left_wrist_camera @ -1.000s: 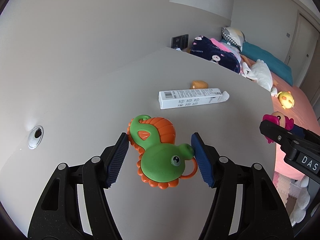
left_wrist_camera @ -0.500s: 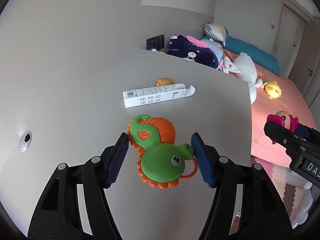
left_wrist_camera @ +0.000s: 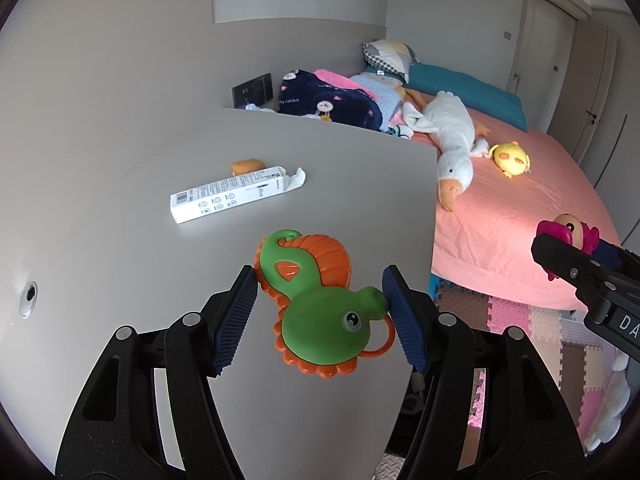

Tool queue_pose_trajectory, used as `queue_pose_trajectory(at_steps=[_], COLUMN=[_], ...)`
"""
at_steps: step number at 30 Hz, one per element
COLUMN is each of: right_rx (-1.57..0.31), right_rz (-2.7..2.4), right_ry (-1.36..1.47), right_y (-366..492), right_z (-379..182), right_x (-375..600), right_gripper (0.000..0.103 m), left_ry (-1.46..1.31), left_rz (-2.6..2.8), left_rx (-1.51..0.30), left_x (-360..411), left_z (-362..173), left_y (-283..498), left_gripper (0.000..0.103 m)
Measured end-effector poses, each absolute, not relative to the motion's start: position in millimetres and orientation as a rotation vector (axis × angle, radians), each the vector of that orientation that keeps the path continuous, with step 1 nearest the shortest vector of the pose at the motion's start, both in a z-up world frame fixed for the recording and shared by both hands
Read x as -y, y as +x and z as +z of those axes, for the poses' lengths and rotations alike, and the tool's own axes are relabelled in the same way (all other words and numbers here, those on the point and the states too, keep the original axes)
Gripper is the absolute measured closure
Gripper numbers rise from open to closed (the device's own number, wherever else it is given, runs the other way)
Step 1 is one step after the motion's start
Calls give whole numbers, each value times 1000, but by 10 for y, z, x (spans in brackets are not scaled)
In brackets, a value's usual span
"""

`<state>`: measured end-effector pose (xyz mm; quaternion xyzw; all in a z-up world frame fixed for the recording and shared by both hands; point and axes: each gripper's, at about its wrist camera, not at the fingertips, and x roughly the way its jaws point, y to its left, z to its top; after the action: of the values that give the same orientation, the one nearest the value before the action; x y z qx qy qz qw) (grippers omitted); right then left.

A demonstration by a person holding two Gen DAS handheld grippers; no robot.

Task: Collect trash
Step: 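Carry the teether and pink toy with both tools over the trash bag, then open both tools to drop the teether and pink toy into the bag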

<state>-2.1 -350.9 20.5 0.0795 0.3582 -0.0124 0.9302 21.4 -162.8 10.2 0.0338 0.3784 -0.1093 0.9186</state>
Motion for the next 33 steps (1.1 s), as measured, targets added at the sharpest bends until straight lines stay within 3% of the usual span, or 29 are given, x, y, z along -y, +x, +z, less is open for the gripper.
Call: queue_pose_trajectory(at_steps=[30,32,33], right_rx=[-732,-730,-719], right_rz=[-236,-256,-280], right_ry=[250,235,217], right_y=[-256,-272,-284], right_z=[151,166,184], right_x=[4438,4463,4469], right_gripper=[32,28,25], left_ry=[233,230,235], left_rz=[-519,-566,-577], left_rx=[-813,-809,-805], left_x=[2663,2696,2714], left_z=[-37,-24,-18], left_y=[-123,-151,-167], left_gripper=[39,26,7])
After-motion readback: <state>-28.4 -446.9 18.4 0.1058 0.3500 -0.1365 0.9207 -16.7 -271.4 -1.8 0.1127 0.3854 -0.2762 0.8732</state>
